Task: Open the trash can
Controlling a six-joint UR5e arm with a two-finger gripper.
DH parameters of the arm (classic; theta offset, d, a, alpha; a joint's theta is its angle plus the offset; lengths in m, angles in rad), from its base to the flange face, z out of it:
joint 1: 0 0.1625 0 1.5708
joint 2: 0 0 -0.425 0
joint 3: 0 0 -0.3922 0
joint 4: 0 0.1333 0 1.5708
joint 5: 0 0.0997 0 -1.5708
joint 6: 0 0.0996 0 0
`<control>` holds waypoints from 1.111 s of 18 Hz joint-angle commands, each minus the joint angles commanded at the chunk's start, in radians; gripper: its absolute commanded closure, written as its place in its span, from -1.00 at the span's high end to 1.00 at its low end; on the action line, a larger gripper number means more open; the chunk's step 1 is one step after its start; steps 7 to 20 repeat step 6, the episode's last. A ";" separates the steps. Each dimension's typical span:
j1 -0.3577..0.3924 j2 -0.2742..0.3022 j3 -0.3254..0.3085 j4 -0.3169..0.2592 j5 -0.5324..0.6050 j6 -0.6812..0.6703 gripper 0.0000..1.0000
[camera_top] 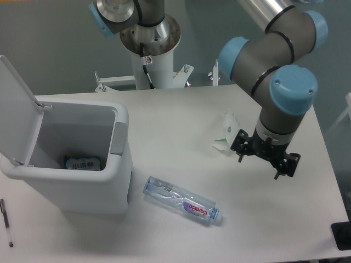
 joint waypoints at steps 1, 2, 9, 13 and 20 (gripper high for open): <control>0.000 0.002 -0.003 0.000 0.002 0.002 1.00; -0.002 0.002 -0.006 0.000 0.003 0.000 1.00; -0.002 0.009 -0.026 -0.002 0.014 0.002 1.00; -0.002 0.009 -0.026 -0.002 0.014 0.002 1.00; -0.002 0.009 -0.026 -0.002 0.014 0.002 1.00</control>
